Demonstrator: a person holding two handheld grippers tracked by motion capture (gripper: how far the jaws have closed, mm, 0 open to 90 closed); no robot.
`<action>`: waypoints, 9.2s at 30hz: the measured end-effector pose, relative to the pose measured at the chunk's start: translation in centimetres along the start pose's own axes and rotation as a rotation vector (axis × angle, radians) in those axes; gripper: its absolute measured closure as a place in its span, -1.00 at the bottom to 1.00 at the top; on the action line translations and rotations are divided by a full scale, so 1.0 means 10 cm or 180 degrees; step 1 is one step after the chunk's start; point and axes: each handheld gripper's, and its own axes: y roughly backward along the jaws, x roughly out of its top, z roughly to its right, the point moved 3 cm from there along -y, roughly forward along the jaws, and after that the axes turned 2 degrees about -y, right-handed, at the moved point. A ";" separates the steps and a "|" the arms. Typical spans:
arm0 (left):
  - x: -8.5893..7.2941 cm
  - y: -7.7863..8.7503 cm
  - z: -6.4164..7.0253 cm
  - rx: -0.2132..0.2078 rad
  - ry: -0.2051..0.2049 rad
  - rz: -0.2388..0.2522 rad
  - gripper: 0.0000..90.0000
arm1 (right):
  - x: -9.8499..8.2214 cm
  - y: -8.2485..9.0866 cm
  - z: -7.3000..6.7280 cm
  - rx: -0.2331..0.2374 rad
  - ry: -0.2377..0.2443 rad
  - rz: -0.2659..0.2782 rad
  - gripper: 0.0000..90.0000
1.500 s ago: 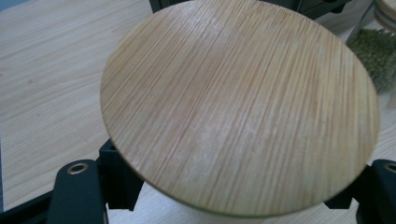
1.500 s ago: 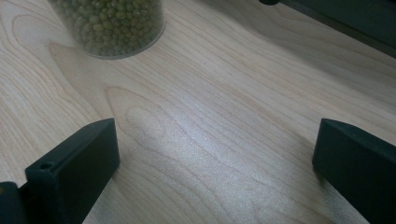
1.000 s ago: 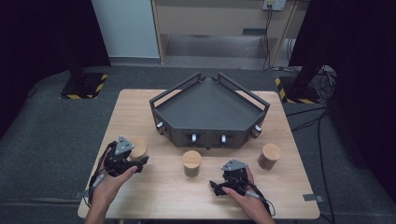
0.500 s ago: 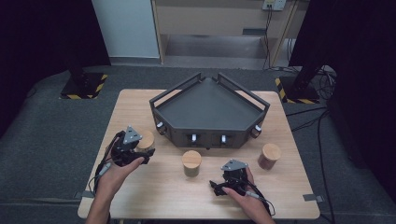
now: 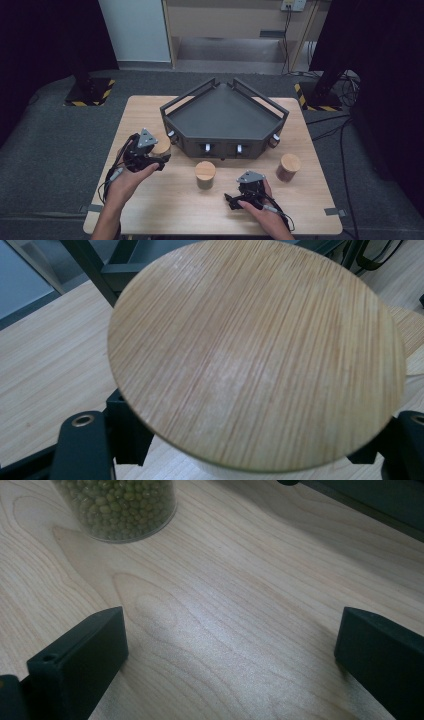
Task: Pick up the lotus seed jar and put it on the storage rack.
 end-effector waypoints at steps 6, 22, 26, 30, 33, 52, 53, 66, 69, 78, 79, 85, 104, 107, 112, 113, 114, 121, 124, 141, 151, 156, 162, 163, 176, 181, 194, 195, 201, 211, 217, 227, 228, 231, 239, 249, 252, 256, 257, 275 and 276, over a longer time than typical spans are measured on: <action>0.04 -0.03 0.01 -0.0025 0.0001 0.0016 -0.46 | 0.00 0.00 0.00 0.0000 -0.0001 0.0000 -0.98; 0.23 -0.06 0.02 -0.0057 -0.0068 0.0032 -0.46 | 0.00 0.00 0.00 0.0000 0.0000 0.0000 -0.98; 0.26 -0.06 0.01 -0.0063 -0.0068 0.0044 -0.46 | 0.00 0.00 0.00 0.0000 -0.0001 0.0000 -0.98; 0.27 -0.07 0.01 -0.0077 -0.0048 0.0077 -0.46 | 0.00 0.00 0.00 0.0000 0.0000 0.0000 -0.98; 0.30 -0.07 0.02 -0.0069 -0.0062 0.0053 -0.46 | 0.00 0.00 0.00 0.0000 0.0000 0.0000 -0.98; 0.50 -0.09 -0.02 -0.0069 -0.0125 0.0050 -0.46 | 0.00 0.00 0.00 0.0000 -0.0002 0.0001 -0.98; 0.51 -0.09 -0.02 -0.0072 -0.0121 0.0054 -0.46 | 0.00 0.00 0.00 0.0000 -0.0001 0.0001 -0.98; 0.68 -0.16 -0.02 -0.0078 -0.0185 0.0047 -0.46 | 0.00 0.00 0.00 0.0000 0.0000 0.0002 -0.98; 0.73 -0.16 -0.01 -0.0084 -0.0198 0.0065 -0.46 | 0.00 0.00 0.00 0.0000 0.0000 0.0003 -0.98; 0.87 -0.19 0.02 -0.0083 -0.0251 0.0084 -0.46 | 0.00 0.00 0.00 0.0000 -0.0003 0.0002 -0.98; 0.88 -0.19 0.02 -0.0084 -0.0255 0.0086 -0.46 | 0.00 0.00 0.00 -0.0001 -0.0003 0.0001 -0.98; 0.94 -0.23 0.03 -0.0076 -0.0265 0.0099 -0.46 | 0.00 0.00 0.00 -0.0002 -0.0005 0.0004 -0.98; 1.10 -0.39 -0.01 -0.0085 -0.0308 0.0073 -0.46 | 0.00 0.00 0.00 -0.0003 -0.0004 0.0004 -0.98; 1.13 -0.42 -0.03 -0.0086 -0.0315 0.0071 -0.46 | 0.00 0.00 0.00 -0.0003 -0.0002 0.0005 -0.98; 1.15 -0.47 -0.05 -0.0084 -0.0289 0.0092 -0.46 | 0.00 0.00 0.00 -0.0002 -0.0003 0.0004 -0.98; 1.16 -0.49 -0.06 -0.0074 -0.0287 0.0102 -0.46 | 0.00 0.00 0.00 -0.0002 -0.0001 0.0005 -0.98; 1.16 -0.49 -0.06 -0.0074 -0.0287 0.0102 -0.46 | 0.00 0.00 0.00 -0.0002 -0.0004 0.0005 -0.98; 1.17 -0.58 -0.11 -0.0074 -0.0249 0.0126 -0.46 | 0.00 0.00 0.00 -0.0001 -0.0001 0.0004 -0.98; 1.18 -0.64 -0.13 -0.0060 -0.0251 0.0105 -0.46 | 0.00 0.00 0.00 -0.0003 0.0001 0.0003 -0.98; 1.17 -0.86 -0.16 -0.0118 -0.0193 0.0032 -0.46 | 0.00 0.00 0.00 -0.0003 0.0004 0.0006 -0.98; 1.10 -0.99 -0.17 -0.0133 -0.0113 0.0021 -0.46 | 0.00 0.00 0.00 -0.0001 0.0003 0.0005 -0.98; 1.08 -1.02 -0.18 -0.0145 -0.0091 0.0017 -0.46 | 0.00 0.00 0.00 0.0000 0.0001 0.0005 -0.98; 1.06 -1.06 -0.18 -0.0165 -0.0067 0.0033 -0.46 | 0.00 0.00 0.00 0.0000 0.0001 0.0005 -0.98; 1.06 -1.06 -0.18 -0.0168 -0.0064 0.0033 -0.46 | 0.00 0.00 0.00 -0.0001 0.0003 0.0004 -0.98; 0.99 -1.09 -0.31 -0.0309 0.0101 0.0096 -0.46 | 0.00 0.00 0.00 -0.0001 0.0000 0.0004 -0.98; 0.93 -1.10 -0.38 -0.0388 0.0205 0.0139 -0.46 | 0.00 0.00 0.00 -0.0001 0.0000 0.0003 -0.98; 0.90 -1.10 -0.38 -0.0385 0.0193 0.0180 -0.47 | 0.00 0.00 0.00 -0.0001 0.0000 0.0004 -0.98; 0.90 -1.10 -0.37 -0.0380 0.0186 0.0184 -0.48 | 0.00 0.00 0.00 0.0000 -0.0004 0.0005 -0.98; 0.87 -0.99 -0.32 -0.0272 0.0268 0.0302 -0.92 | 0.00 0.00 0.00 -0.0001 0.0003 0.0003 -0.98; 0.79 -0.73 -0.26 -0.0137 0.0192 0.0315 -0.91 | 0.00 0.00 0.00 0.0001 -0.0003 0.0005 -0.98; 0.69 -0.58 -0.27 -0.0117 0.0195 0.0340 -0.91 | 0.00 0.00 0.00 0.0000 -0.0005 0.0004 -0.98; 0.54 -0.35 -0.24 -0.0046 0.0169 0.0285 -0.92 | 0.00 0.00 0.00 0.0001 0.0000 0.0003 -0.98; 0.52 -0.34 -0.24 -0.0047 0.0192 0.0284 -0.92 | 0.00 0.00 0.00 0.0001 -0.0004 0.0004 -0.98; 0.47 -0.28 -0.26 -0.0044 0.0217 0.0280 -0.93 | 0.00 0.00 0.00 0.0001 -0.0004 0.0004 -0.98; 0.37 -0.17 -0.27 -0.0017 0.0247 0.0303 -0.93 | 0.00 0.00 0.00 0.0002 -0.0006 0.0004 -0.98; 0.23 -0.17 -0.23 -0.0022 0.0261 0.0279 -0.93 | 0.00 0.00 0.00 0.0001 0.0000 0.0002 -0.98; 0.20 -0.17 -0.22 -0.0022 0.0256 0.0266 -0.93 | 0.00 0.00 0.00 0.0002 -0.0002 0.0003 -0.98; 0.14 -0.18 -0.20 -0.0025 0.0271 0.0259 -0.92 | 0.00 0.00 0.00 0.0002 -0.0003 0.0003 -0.98; 0.12 -0.18 -0.20 -0.0023 0.0275 0.0258 -0.92 | 0.00 0.00 0.00 0.0002 -0.0003 0.0003 -0.98; -0.20 -0.26 -0.12 -0.0010 0.0325 0.0144 -0.92 | 0.00 0.00 0.00 0.0002 -0.0003 0.0003 -0.98; -0.22 -0.26 -0.11 -0.0006 0.0318 0.0135 -0.92 | 0.00 0.00 0.00 0.0002 -0.0003 0.0003 -0.98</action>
